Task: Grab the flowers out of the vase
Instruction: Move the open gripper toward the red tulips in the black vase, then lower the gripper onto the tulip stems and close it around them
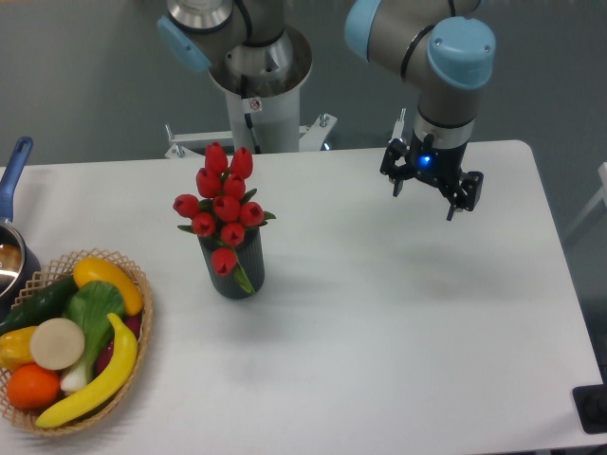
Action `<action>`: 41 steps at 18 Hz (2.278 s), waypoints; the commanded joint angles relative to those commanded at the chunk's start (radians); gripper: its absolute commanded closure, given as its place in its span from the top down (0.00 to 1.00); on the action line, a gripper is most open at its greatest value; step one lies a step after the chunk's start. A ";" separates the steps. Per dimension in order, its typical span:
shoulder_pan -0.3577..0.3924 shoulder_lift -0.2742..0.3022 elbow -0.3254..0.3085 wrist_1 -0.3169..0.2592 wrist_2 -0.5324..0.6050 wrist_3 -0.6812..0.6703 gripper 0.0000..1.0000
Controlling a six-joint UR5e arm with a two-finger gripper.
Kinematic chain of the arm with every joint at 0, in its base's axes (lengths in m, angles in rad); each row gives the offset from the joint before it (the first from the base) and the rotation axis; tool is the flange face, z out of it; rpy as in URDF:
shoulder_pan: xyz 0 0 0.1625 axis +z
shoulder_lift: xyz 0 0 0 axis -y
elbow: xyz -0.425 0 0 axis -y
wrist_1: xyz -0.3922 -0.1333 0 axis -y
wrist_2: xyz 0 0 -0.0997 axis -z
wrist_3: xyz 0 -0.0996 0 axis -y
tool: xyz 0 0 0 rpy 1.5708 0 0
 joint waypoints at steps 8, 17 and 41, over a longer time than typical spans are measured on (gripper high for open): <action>-0.052 0.015 -0.021 0.009 -0.038 -0.083 1.00; -0.032 0.166 -0.271 0.323 -0.363 -0.229 1.00; -0.060 0.288 -0.437 0.333 -0.854 -0.203 1.00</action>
